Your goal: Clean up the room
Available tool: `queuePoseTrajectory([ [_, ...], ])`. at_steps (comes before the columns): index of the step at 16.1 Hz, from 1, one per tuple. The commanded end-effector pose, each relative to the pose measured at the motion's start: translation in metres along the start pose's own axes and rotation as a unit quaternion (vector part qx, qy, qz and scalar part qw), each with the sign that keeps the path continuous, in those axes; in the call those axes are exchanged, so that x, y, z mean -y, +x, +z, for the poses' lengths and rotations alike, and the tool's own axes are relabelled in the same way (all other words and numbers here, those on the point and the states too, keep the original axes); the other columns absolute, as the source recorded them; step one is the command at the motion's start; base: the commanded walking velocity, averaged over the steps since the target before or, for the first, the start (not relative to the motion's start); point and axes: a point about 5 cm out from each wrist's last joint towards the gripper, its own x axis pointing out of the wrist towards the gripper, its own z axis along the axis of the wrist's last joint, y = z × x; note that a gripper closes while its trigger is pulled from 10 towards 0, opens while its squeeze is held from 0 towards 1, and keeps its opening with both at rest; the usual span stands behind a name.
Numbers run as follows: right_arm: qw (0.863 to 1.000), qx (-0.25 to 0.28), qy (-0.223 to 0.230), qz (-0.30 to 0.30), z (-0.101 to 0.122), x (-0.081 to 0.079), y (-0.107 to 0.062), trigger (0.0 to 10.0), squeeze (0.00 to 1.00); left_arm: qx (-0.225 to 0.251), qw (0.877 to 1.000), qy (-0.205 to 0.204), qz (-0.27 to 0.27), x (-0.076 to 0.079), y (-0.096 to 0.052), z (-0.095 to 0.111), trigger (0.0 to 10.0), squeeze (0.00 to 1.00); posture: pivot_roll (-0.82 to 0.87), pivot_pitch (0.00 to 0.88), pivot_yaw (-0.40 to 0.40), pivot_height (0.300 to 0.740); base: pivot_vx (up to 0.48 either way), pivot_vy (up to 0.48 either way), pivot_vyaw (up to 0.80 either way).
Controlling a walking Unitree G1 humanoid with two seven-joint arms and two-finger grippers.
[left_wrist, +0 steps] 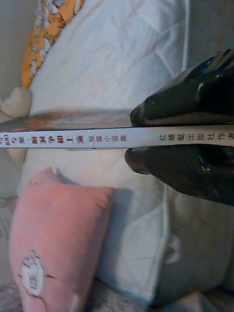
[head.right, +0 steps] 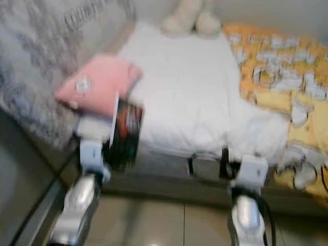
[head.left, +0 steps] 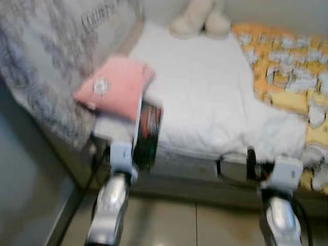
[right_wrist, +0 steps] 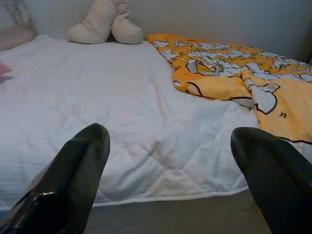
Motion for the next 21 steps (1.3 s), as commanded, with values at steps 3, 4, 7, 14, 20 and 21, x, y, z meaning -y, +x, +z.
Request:
queuePoseTrajectory([
  [3,1.0,0.013,-0.005,0.008,0.01,-0.009,0.011,10.0,0.0,0.103,0.994,0.009,-0.029,0.016,0.028,0.056,10.0,0.0,0.09,0.0,-0.025,0.74,0.121,0.0,0.0],
  [4,1.0,0.015,-0.005,0.012,0.011,-0.011,0.012,10.0,0.0,0.106,0.994,0.002,-0.032,0.017,0.03,0.059,10.0,0.0,0.09,0.0,-0.023,0.74,0.446,0.0,0.0],
  [7,1.0,0.008,0.004,0.028,0.014,-0.021,0.021,10.0,0.0,0.088,0.996,-0.02,-0.016,0.014,0.041,0.065,10.0,0.0,0.09,0.0,-0.01,0.74,0.471,0.0,0.0],
  [14,0.999,-0.006,0.001,0.043,0.01,-0.028,0.03,10.0,0.0,0.069,0.997,-0.031,-0.004,0.009,0.053,0.064,10.0,0.0,0.07,0.0,0.0,0.74,0.468,0.0,0.0],
  [20,0.998,-0.011,0.001,0.06,0.008,-0.034,0.029,10.0,0.0,0.075,0.997,-0.032,0.005,0.006,0.058,0.069,10.0,0.0,0.07,0.0,-0.006,0.74,0.468,0.0,0.0],
  [21,0.998,-0.014,-0.001,0.064,0.007,-0.034,0.028,10.0,0.0,0.077,0.996,-0.033,0.007,0.006,0.059,0.07,10.0,0.0,0.07,0.0,-0.009,0.74,0.465,0.0,0.0],
])
